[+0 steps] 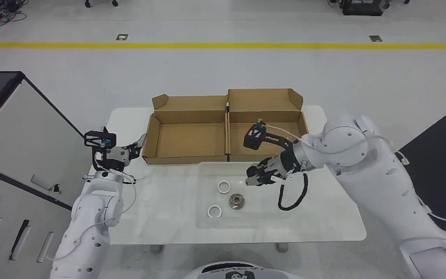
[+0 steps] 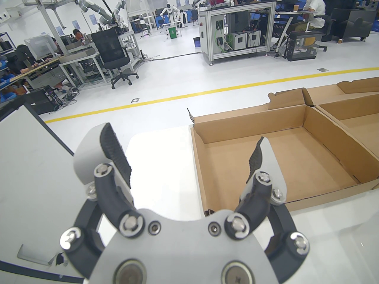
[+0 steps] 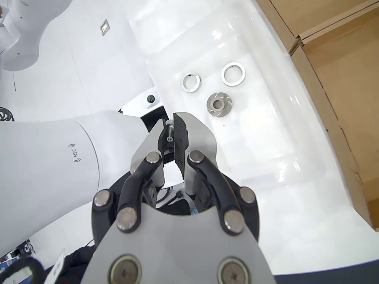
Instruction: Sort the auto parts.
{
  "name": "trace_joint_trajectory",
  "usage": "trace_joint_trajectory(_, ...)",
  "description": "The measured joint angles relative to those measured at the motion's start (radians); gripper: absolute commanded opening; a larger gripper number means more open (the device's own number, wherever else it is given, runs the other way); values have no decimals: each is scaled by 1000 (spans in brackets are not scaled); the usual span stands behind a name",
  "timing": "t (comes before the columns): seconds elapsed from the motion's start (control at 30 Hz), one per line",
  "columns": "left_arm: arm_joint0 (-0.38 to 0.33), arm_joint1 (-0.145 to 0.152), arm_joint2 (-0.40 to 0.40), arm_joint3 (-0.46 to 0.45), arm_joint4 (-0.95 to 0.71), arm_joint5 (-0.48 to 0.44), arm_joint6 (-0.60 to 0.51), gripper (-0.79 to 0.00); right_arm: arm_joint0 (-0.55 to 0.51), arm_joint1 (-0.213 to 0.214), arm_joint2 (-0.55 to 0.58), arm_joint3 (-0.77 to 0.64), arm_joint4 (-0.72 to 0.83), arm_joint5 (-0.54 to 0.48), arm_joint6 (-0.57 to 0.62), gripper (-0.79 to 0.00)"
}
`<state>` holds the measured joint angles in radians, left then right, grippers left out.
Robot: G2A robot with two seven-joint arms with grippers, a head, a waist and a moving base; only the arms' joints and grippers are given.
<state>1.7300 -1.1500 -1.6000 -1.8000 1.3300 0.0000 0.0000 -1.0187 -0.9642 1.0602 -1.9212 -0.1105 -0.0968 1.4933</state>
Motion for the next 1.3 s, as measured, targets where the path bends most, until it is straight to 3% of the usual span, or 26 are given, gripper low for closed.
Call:
trace_joint_trajectory(0.13,0,0,0,0,0,0,0,0,-21,6,115,81,248,-4,-79,-785)
trace_joint_trajectory(0.33,0,0,0,0,0,0,0,0,-52,12,267,194,684,-56,-48,-785)
trace_joint_trajectory(0.57,0,0,0,0,0,0,0,0,-44,-3,284,237,1056,-75,-7,-785)
trace_joint_trajectory(0.93,0,0,0,0,0,0,0,0,75,-52,170,225,1358,-79,-17,-785)
trace_joint_trajectory(1.3,0,0,0,0,0,0,0,0,208,-107,63,253,1459,-122,-122,-785)
